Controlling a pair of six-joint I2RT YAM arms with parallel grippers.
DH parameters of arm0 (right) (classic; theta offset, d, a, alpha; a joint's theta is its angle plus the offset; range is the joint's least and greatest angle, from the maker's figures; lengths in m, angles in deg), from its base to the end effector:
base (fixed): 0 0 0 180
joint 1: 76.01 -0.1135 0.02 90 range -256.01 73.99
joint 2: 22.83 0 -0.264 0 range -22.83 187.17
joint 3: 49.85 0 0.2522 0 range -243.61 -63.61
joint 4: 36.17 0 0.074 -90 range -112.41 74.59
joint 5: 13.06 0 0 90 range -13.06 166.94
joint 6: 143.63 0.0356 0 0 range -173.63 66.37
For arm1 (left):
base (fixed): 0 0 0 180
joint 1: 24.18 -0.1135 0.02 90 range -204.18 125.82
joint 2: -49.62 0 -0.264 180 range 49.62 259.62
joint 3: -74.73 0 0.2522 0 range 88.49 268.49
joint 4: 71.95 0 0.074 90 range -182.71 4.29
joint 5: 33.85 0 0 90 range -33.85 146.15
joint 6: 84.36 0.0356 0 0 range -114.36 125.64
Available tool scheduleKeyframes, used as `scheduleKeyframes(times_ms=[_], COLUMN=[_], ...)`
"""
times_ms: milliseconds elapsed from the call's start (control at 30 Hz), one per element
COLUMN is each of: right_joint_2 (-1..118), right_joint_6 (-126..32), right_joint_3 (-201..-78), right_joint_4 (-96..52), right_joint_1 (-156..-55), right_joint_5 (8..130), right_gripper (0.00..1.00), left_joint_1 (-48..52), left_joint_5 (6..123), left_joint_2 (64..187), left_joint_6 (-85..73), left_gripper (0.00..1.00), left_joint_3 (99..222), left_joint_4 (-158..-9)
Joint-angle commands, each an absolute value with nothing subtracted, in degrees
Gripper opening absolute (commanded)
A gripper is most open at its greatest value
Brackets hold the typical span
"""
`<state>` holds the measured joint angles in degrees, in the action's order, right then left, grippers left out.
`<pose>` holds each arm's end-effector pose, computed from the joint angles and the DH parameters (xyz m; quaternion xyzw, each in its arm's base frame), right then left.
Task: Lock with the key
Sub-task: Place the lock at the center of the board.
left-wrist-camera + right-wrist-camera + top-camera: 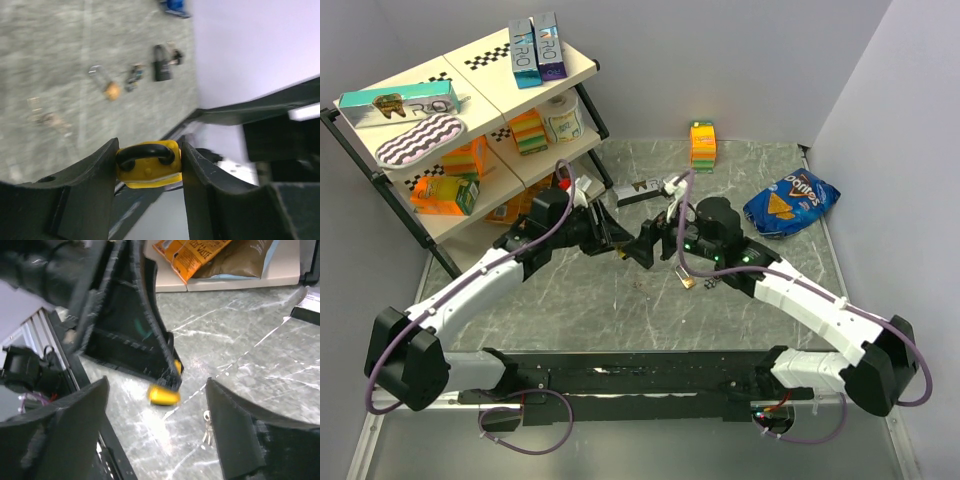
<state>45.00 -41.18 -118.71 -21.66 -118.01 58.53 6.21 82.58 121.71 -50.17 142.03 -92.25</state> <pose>0.1986 0.1939 0.3374 -0.2934 0.7242 0.3913 0.4861 0.2387 -0.1584 0.2987 -0.0611 0.8283 -0.4978 0.2497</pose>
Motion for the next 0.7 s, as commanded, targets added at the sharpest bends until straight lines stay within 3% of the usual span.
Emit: scheduleKeyframes(times_ms=[0,300,667], right_joint_2=[40.54,35.62,35.62], right_joint_6=[-45.36,-50.64,-50.82], right_joint_3=[-116.27,-113.10,-112.66], right_joint_4=[-20.66,-12.93,-7.38], right_joint_1=[-118.11,-114.42,-105.45], right_joint_5=[57.78,57.96,55.32], right_gripper=[0.99,0.99,0.99], left_joint_1=[5.71,7.81,10.45], left_joint_5=[80.23,75.85,67.66], left_joint_2=[121.86,140.81,155.43], left_joint_6=[-38.59,-19.50,-20.55], left_gripper=[0.01,0.01,0.05], left_joint_3=[148.15,157.38,163.98], left_joint_4=[-100.54,-124.98,-130.00])
